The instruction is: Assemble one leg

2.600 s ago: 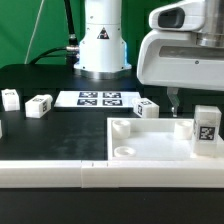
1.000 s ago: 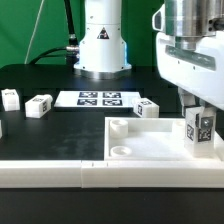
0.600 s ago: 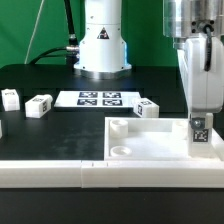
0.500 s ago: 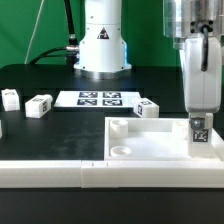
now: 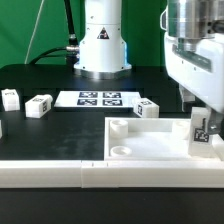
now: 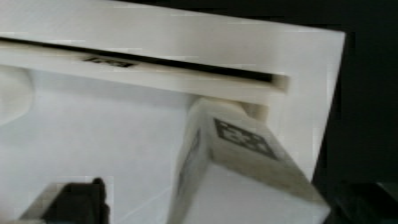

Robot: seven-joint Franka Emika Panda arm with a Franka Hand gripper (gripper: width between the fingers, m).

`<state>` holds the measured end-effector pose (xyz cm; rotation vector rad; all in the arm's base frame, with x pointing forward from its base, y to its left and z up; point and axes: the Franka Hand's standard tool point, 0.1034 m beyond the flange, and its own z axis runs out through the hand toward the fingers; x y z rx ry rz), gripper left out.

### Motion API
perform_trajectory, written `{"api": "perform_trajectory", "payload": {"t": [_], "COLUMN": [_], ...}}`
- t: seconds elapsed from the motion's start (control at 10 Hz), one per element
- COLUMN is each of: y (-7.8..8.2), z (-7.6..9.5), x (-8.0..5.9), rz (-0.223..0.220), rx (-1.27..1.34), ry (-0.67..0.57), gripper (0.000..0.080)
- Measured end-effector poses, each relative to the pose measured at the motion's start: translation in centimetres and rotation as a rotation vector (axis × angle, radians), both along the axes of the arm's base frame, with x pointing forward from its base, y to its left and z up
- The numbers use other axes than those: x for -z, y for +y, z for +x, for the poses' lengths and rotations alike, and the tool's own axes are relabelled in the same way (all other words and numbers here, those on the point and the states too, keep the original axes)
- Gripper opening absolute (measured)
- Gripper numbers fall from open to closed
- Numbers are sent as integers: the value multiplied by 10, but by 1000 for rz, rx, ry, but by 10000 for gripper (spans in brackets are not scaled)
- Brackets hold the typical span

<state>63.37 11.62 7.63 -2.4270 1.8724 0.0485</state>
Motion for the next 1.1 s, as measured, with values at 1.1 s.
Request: {"api": "perform_trajectory", "payload": {"t": [1.1], "y": [0], "z": [4], "x": [-2], "rz": [-86], "rx": [-1090], "ry": [-57], "gripper": [649]}}
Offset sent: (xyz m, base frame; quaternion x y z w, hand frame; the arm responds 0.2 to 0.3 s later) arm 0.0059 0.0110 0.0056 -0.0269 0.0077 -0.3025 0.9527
